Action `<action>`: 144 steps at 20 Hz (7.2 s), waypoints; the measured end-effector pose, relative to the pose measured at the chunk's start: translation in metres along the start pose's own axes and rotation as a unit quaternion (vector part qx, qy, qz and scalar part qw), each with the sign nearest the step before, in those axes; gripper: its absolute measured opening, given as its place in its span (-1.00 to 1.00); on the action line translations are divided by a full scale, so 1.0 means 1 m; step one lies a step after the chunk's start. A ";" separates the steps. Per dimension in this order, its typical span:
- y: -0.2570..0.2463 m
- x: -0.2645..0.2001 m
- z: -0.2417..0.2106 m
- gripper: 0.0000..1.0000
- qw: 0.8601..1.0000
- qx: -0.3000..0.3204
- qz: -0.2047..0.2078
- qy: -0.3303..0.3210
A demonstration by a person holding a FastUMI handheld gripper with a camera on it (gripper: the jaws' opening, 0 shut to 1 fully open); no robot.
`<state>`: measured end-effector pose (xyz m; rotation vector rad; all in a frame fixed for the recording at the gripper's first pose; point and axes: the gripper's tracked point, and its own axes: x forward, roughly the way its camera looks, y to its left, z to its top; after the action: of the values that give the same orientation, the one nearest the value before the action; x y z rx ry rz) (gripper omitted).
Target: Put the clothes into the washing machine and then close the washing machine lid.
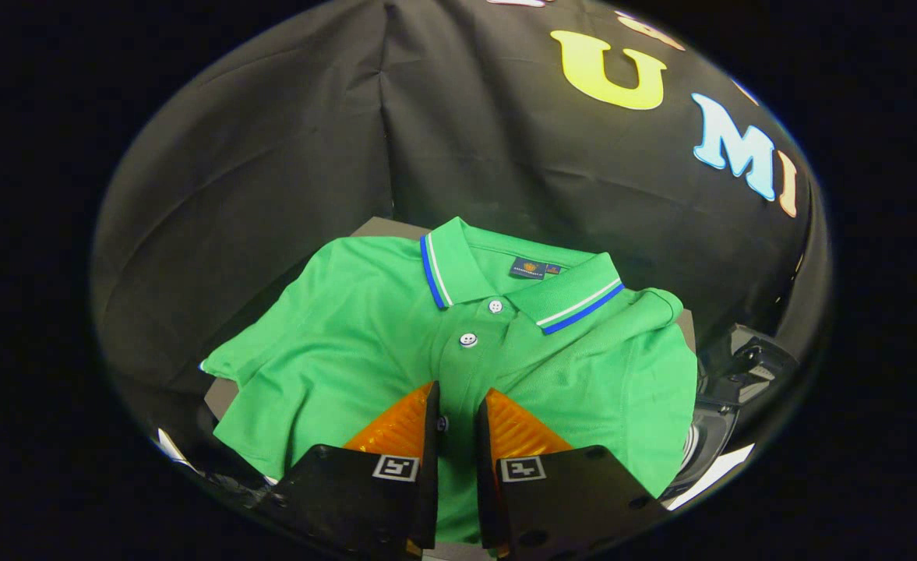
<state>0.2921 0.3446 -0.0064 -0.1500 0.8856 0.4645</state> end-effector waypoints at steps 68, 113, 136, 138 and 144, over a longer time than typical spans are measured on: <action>-0.389 -0.241 -0.033 -0.93 0.945 0.185 -0.115 -0.245; -0.416 0.016 -0.257 -0.92 0.980 0.166 -0.104 0.041; -0.401 0.043 -0.316 0.96 0.967 0.214 -0.100 0.096; -0.399 0.039 -0.306 0.96 0.969 0.214 -0.091 0.077; -0.403 0.008 -0.252 0.97 0.981 0.178 -0.081 0.001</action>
<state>0.2990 -0.0907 -0.1971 0.1058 0.9374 0.1491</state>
